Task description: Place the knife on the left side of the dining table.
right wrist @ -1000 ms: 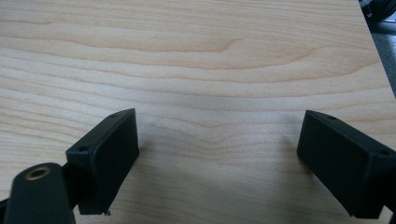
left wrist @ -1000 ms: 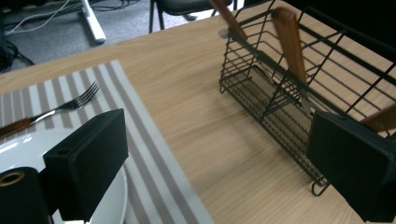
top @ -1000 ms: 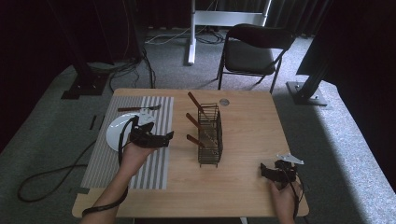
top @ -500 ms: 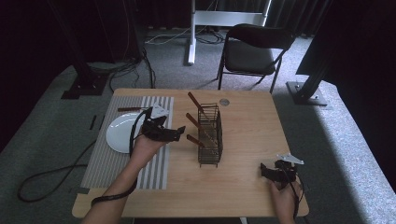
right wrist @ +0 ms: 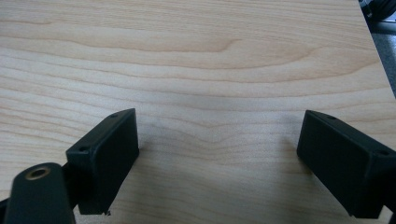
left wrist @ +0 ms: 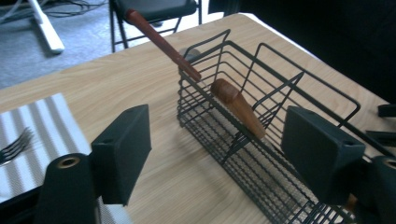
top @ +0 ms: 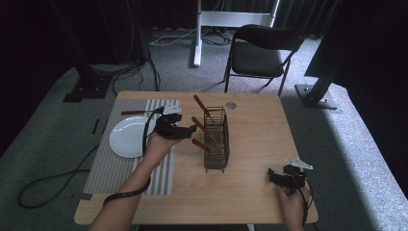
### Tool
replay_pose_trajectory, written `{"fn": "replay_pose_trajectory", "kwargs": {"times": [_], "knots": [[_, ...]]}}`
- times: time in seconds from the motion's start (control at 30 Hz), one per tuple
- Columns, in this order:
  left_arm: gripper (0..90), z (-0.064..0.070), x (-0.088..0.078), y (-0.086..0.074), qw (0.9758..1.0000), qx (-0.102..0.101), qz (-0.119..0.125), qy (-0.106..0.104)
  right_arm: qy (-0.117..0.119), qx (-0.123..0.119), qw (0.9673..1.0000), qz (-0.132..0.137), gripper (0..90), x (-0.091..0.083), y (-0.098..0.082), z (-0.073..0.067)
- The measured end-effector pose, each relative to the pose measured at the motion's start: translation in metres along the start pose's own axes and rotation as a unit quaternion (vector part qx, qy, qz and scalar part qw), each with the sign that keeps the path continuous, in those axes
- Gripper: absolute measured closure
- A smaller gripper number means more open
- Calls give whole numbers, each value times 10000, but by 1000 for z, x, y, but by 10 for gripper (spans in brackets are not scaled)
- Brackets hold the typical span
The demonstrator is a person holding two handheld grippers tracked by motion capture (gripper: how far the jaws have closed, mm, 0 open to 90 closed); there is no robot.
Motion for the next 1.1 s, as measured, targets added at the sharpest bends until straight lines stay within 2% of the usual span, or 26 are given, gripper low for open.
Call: {"fn": "replay_pose_trajectory", "kwargs": {"times": [0.17, 0.33, 0.5, 0.73, 0.93, 1.1], "knots": [[355, -1, 8, 1, 9995, -152, -22, -262, 0, 1, 10000, 0, 119, 0, 0, 0], [440, -1, 14, 2, 9984, -255, 60, -504, 0, 1, 10000, 0, 119, 0, 0, 0], [524, 1, 18, 2, 9976, -338, 60, -609, 2, 1, 10000, 1, 120, 0, 0, 0], [682, 0, 20, 2, 9967, -467, 115, -647, 0, 1, 10000, 1, 119, 0, 0, 0], [710, 4, 16, 3, 9949, -554, 259, -800, 1, 2, 10000, 0, 119, 0, 0, 0], [735, 16, 11, 7, 9933, -468, 396, -976, 1, 0, 10000, 2, 119, 0, 0, 0]]}}
Point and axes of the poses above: each handheld gripper's, and its own axes: x roughly forward along the jaws, y roughly out of its top, z roughly to its right, the point moved 6 cm from there along x, roughly forward along the jaws, and after that the axes turned 11 degrees about x, right-handed, at the moved point
